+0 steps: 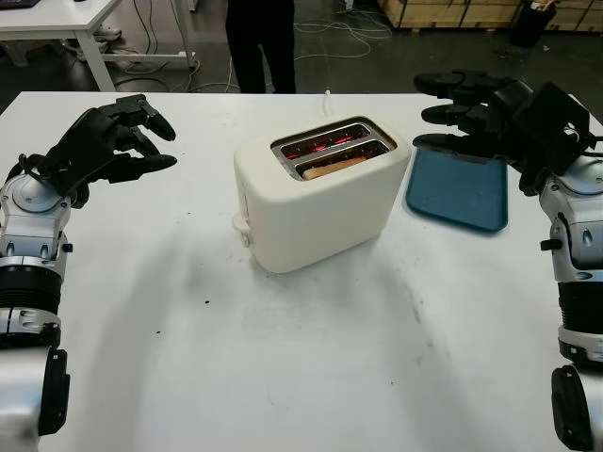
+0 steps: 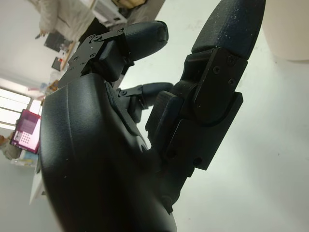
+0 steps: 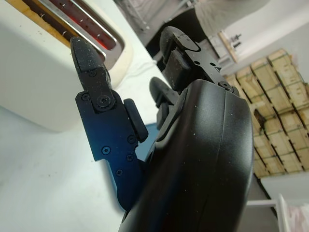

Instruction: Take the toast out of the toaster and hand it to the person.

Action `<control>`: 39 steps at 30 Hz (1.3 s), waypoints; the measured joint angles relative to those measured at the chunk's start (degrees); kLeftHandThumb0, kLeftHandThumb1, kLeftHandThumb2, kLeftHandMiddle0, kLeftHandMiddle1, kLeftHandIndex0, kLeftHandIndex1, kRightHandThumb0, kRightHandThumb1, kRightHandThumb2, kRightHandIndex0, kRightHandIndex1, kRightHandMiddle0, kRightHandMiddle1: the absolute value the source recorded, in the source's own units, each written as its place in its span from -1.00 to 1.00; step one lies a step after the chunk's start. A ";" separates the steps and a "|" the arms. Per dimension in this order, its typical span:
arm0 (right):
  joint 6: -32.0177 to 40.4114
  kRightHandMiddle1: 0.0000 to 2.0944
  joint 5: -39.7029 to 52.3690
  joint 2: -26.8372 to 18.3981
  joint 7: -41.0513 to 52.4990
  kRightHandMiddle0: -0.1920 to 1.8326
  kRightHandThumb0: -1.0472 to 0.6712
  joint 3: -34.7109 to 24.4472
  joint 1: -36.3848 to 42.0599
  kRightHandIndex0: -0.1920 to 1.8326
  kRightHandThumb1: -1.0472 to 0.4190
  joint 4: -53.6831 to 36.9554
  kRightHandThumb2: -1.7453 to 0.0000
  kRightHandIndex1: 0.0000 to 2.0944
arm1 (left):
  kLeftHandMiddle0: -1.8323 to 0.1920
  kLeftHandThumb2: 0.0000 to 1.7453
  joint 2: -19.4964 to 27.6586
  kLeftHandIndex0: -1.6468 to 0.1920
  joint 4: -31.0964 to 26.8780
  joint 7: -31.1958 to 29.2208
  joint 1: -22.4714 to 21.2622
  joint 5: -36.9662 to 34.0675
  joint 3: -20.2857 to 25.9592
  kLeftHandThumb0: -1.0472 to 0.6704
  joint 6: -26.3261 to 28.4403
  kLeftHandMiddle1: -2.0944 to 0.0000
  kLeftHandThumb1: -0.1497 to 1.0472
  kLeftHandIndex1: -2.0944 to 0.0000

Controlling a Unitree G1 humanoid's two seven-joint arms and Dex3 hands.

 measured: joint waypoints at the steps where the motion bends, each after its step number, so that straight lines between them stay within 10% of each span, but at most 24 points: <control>1: -0.01 -1.00 0.00 0.00 0.00 -0.31 -0.40 0.00 0.00 -0.63 -0.59 0.00 1.00 -0.37 | 0.47 -0.99 0.00 0.37 0.00 0.00 0.00 0.00 0.00 -1.00 0.00 -0.52 0.64 -0.40; 39: -1.01 -0.99 0.08 0.00 0.19 -0.33 -0.37 -0.12 0.00 -0.66 -0.60 0.06 1.00 -0.34 | 0.48 -1.00 0.00 0.37 0.05 0.18 0.00 0.01 -0.01 -1.00 -0.01 -0.52 0.62 -0.40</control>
